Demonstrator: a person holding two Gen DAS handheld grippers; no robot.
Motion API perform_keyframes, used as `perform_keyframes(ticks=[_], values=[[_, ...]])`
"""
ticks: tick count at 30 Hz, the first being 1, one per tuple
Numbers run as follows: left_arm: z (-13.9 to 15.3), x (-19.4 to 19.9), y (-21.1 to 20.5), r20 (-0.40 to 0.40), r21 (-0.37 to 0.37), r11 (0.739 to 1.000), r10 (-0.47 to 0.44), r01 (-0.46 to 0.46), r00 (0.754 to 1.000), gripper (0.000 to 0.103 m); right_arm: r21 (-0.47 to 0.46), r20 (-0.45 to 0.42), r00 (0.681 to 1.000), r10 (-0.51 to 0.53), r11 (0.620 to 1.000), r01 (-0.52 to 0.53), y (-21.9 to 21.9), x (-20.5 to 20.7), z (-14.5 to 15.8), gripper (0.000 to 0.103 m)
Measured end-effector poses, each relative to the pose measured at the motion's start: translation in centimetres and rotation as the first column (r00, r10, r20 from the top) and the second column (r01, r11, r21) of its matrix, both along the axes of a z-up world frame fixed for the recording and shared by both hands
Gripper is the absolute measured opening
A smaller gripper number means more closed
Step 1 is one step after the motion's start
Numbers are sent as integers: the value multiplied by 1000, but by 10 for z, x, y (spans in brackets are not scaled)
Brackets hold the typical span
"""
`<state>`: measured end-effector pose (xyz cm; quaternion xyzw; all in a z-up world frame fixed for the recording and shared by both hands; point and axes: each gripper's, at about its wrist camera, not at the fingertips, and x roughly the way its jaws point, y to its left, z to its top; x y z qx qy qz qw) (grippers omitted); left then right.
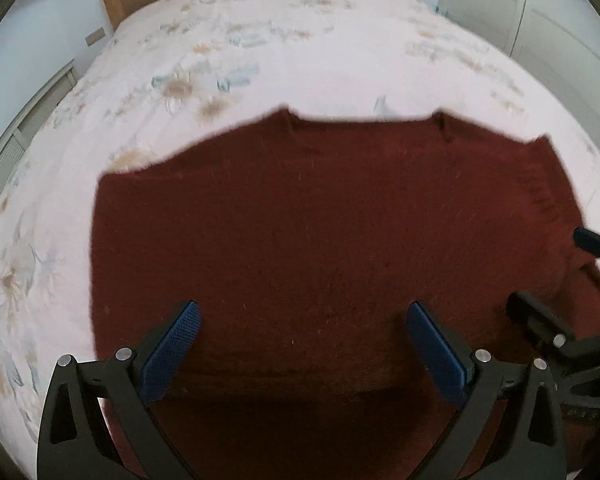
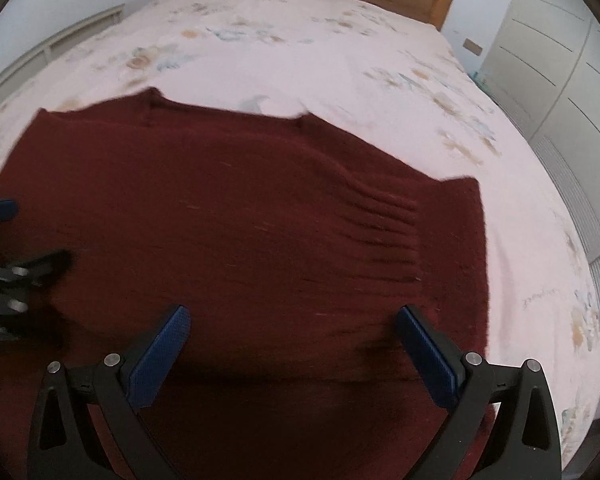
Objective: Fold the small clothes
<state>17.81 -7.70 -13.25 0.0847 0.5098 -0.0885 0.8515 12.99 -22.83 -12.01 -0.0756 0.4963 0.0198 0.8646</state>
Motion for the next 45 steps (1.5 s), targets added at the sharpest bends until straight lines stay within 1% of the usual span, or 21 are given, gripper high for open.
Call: perform_keyframes(ticks=[2,4,8,10,12,14,16,19,21,23,24,27,31,34,38,42,45], values=[[-11,-1,8,-15,11,1000,13,-13,1000,102,24,-5,1000,-28,999,28,-16,2,-3,103],[-13,-3,17,-5,9,1000,21,-21,1000,102,34,-13,998,-60,998,60,-33,4,-5,103],[-14,-3,42,27,62,997,47,-49,999,102,30,-18,996,-87,996,87,-55,3,-8,103],[-17,-2,57,5,30,997,70,-70,998,102,60,-23,996,-83,995,85,-62,1,-8,103],[-20,-1,69,-9,5,997,83,-83,997,102,65,-28,996,-80,995,81,-63,1,-10,103],[-21,-2,73,-9,-6,996,88,-88,996,102,72,-34,996,-82,994,84,-62,1,-14,103],[-21,-5,75,-4,-10,995,95,-95,995,102,107,-36,995,-97,989,100,-65,0,-19,103],[-23,-5,80,-15,-37,993,110,-110,994,102,139,-10,994,-105,985,105,-69,-5,-21,103],[-25,-4,86,-25,-65,991,119,-121,993,102,145,11,994,-105,984,103,-69,-10,-21,103],[-25,-4,90,-20,-77,990,118,-119,993,102,144,12,994,-111,984,108,-67,-12,-21,103],[-21,-11,84,-15,-77,990,117,-118,993,102,143,6,993,-120,983,118,-66,-12,-21,103],[-19,-14,86,-3,-80,990,117,-117,993,102,133,-19,990,-137,981,139,-63,-8,-20,103],[-11,-28,93,25,-105,986,134,-131,991,102,115,-40,989,-142,983,146,-60,-3,-15,103],[0,-40,98,32,-100,986,135,-131,990,102,100,-21,989,-148,984,149,-59,-6,-2,103],[21,-53,99,31,-101,987,128,-124,991,102,72,8,991,-131,989,131,-57,-22,17,103],[48,-74,106,56,-142,983,125,-116,991,102,53,34,994,-105,993,103,-59,-47,35,103],[62,-92,113,65,-144,982,134,-123,989,102,59,40,995,-93,994,91,-64,-67,46,103]])
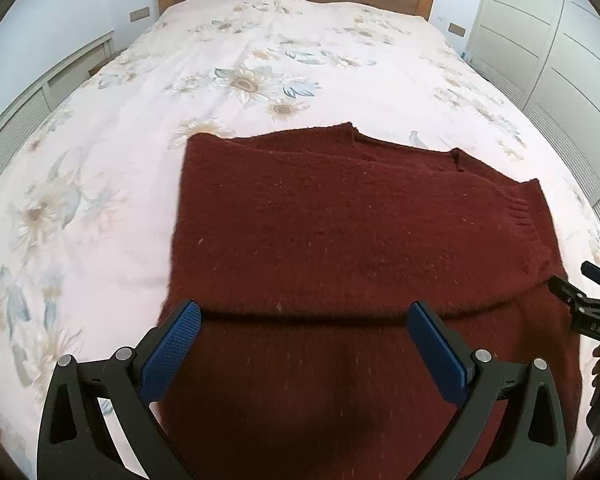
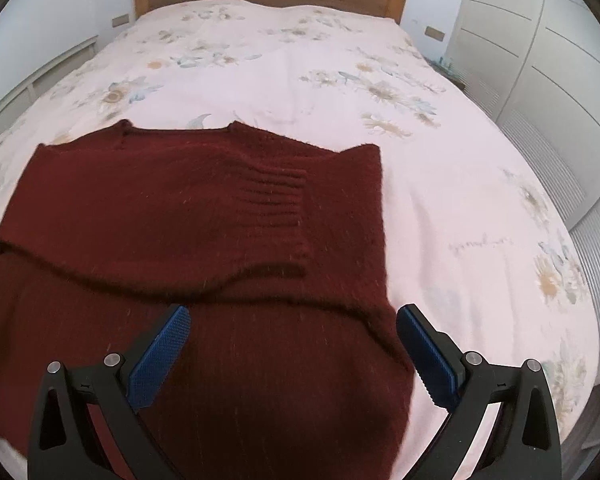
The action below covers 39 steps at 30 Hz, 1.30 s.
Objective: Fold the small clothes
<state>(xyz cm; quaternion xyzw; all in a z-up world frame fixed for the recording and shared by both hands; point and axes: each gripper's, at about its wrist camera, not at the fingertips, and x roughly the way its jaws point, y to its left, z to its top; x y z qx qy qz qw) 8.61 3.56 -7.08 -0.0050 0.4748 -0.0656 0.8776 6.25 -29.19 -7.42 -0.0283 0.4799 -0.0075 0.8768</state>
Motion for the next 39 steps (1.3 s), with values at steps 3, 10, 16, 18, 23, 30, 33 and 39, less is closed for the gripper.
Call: perform_keyframes(ticks=[3,10,16,18,23,30,33,39], values=[[6,-15,4,13,-6,999,47,-47,999,102,17,12,1000,-4,1000,4,-4,-20,5,103],[7,-51,27,-61,-45,994,98,-101,993,102,55,-5,999,-53,997,53,-19,-63,6,103],[-2,-79,44,-118,-30,987,151,-155,982,102,46,-34,996,-82,995,84,-30,-94,-4,103],[-5,-89,48,-123,-23,985,166,-170,978,102,55,-47,994,-99,993,102,-36,-105,-10,103],[-15,-108,55,-155,-33,982,176,-183,972,102,66,-85,988,-126,989,131,-43,-127,-26,103],[-38,-129,51,-224,-8,990,138,-143,965,102,103,-174,976,-130,983,149,-49,-140,-48,103],[-52,-134,42,-266,7,995,96,-98,959,102,120,-198,974,-110,984,136,-47,-145,-54,103],[-71,-141,24,-294,37,998,56,-47,954,102,139,-219,974,-57,986,89,-38,-153,-59,92]])
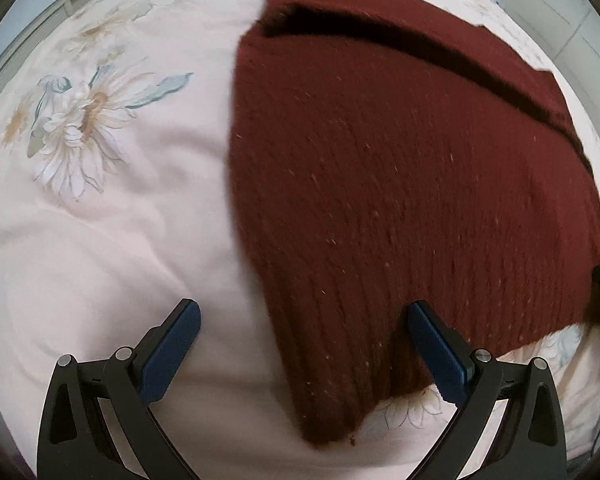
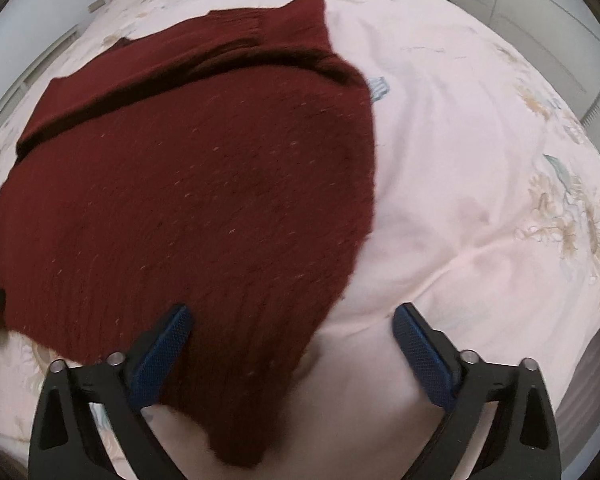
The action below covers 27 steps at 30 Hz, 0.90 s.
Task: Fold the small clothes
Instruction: 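Grasp the sweater hem with the left gripper and lift it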
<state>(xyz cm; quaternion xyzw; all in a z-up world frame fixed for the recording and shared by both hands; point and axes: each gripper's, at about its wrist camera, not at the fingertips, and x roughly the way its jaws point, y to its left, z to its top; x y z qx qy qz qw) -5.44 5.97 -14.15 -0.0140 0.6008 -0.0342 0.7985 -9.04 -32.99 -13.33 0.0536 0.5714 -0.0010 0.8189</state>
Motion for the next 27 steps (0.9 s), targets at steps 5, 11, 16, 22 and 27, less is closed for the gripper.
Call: perform_keyframes(ticks=[5,11,16,22,27], values=[[-1,0,-14,-3,0,999,-48,48,999,98,67,-20,1000,24,997,-22,4,-2,-1,62],[3,-4,-24,10,-46,995,-93,93,996,59,138,-42,998,39,990,-33,5,-4,2,23],[8,-1,-24,-10,-153,984,-92,90,996,11,163,-27,997,73,984,-68,4,-2,18,13],[33,9,-24,20,-215,973,-80,82,997,10,223,65,997,46,973,-59,-12,7,56,12],[71,27,-19,91,-274,958,-65,88,994,10,246,166,986,17,967,-58,-24,24,93,12]])
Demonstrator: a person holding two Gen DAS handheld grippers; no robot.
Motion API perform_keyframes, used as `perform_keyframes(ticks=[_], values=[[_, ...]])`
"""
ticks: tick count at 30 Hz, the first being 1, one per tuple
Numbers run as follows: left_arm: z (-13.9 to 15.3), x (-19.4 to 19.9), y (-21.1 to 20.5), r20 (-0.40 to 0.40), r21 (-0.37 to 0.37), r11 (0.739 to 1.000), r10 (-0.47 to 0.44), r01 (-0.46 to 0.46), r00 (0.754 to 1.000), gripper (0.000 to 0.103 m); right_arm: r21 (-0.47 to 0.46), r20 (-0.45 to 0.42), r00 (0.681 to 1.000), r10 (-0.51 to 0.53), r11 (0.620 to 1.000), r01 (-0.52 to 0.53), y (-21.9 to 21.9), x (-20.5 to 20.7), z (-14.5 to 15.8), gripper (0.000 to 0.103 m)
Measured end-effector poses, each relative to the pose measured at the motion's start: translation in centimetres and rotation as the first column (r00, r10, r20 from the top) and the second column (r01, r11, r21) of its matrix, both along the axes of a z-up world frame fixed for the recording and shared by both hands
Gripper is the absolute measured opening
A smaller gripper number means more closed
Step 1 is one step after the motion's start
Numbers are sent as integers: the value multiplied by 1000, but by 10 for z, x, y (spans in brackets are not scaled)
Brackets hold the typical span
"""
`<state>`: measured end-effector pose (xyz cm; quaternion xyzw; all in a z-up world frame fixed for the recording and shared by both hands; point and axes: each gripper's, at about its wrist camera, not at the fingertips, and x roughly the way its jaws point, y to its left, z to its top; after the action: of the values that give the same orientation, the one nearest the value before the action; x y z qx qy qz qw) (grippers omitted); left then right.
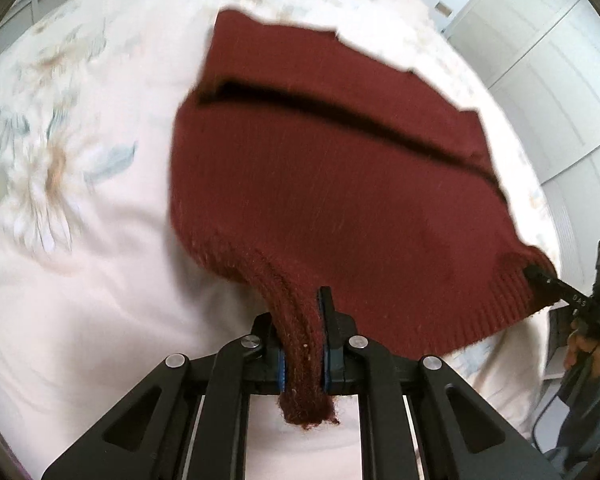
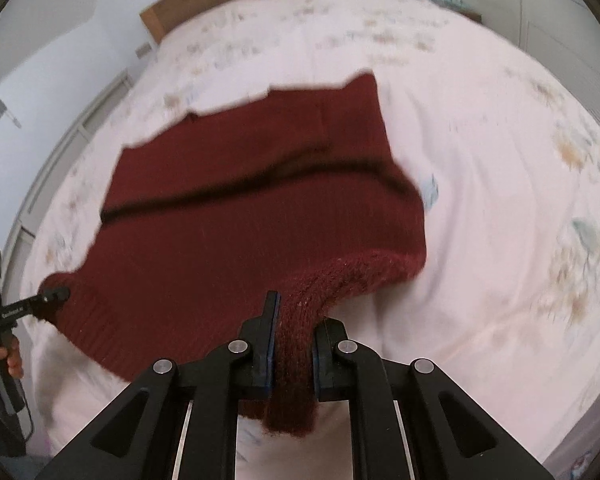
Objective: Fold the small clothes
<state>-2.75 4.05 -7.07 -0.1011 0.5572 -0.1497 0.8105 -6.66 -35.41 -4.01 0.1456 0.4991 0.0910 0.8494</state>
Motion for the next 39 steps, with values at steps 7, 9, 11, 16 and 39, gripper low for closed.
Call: perform_keyframes(ticks=[7,9,11,16,39], values=[[43,45,8,52,-78,996,55,-50,997,9,46,108,993,-56,998,51,2,55,40,12],[57,62,9,86,-77,995,78,-71,993,9,51,131,988,-77,996,70,0,72,49,12],[72,81,8,123,-78,992,104,-95,987,9,29,156,983,-97,995,93,-1,94,59,12],[98,125,15,192,-64,990,134,-123,972,9,-16,184,977,-111,993,115,-2,146,71,11],[3,246,-16,100,329,931,132,-158,986,13,-311,-31,997,-64,949,52,30,256,-23,46]])
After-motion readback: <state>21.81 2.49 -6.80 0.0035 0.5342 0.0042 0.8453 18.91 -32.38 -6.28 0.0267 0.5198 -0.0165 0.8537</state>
